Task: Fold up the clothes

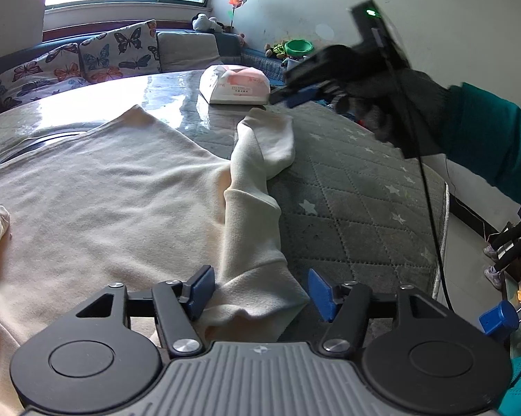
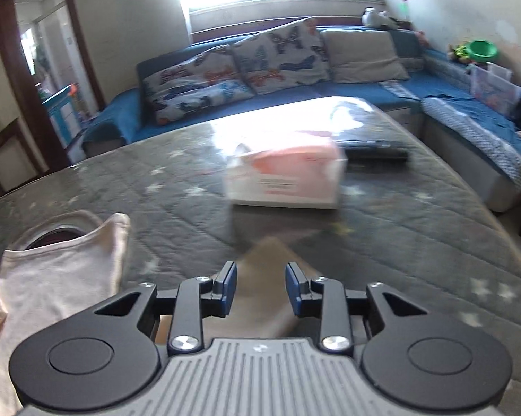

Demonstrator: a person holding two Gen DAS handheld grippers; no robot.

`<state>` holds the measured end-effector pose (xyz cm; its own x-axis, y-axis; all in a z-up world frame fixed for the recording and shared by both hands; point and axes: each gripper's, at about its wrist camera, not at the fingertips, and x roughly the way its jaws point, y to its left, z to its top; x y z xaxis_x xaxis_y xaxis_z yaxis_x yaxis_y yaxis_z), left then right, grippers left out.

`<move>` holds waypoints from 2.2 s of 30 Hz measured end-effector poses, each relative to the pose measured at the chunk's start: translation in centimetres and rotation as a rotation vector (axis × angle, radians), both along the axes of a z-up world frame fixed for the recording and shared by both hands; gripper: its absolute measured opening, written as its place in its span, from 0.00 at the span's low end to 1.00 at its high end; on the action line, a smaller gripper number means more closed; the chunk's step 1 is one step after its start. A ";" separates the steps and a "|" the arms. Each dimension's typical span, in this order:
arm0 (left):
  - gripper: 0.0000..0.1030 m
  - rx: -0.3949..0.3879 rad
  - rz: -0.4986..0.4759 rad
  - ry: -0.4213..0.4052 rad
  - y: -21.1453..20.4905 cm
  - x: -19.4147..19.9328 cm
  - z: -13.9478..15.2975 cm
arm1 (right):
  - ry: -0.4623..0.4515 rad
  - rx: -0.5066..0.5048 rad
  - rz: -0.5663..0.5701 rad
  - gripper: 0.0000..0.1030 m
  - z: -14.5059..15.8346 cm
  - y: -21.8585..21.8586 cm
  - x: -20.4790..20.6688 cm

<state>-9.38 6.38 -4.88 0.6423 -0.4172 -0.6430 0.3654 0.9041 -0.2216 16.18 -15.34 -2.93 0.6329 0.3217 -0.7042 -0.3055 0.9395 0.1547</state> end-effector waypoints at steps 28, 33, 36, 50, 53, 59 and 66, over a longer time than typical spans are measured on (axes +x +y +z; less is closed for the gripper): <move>0.69 0.006 0.010 -0.002 -0.5 0.1 -0.1 | -0.056 -0.154 0.023 0.02 -1.4 3.8 -0.2; 0.69 0.007 0.014 -0.003 -0.6 0.0 -0.1 | -0.087 -0.149 0.018 0.02 -0.4 3.5 -0.5; 0.69 0.007 0.015 -0.004 -0.6 -0.1 -0.1 | -0.099 -0.149 0.016 0.02 0.1 3.4 -0.6; 0.71 0.016 0.015 -0.009 -0.7 -0.2 -0.1 | -0.170 -0.130 -0.007 0.01 2.2 2.4 -0.9; 0.71 0.020 0.016 -0.008 -0.8 -0.2 -0.1 | -0.135 -0.107 0.006 0.03 2.0 2.2 -0.7; 0.72 0.027 0.016 -0.007 -0.9 -0.2 -0.1 | -0.078 -0.079 0.036 0.18 0.4 2.8 -0.4; 0.73 0.035 0.018 -0.003 -1.2 -0.1 -0.1 | -0.010 -0.066 0.074 0.30 -1.9 3.9 0.2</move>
<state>-9.49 5.21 -4.94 0.6517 -0.3828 -0.6548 0.3496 0.9177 -0.1885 16.36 -11.45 -4.82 0.6157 0.3211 -0.7196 -0.3761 0.9222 0.0897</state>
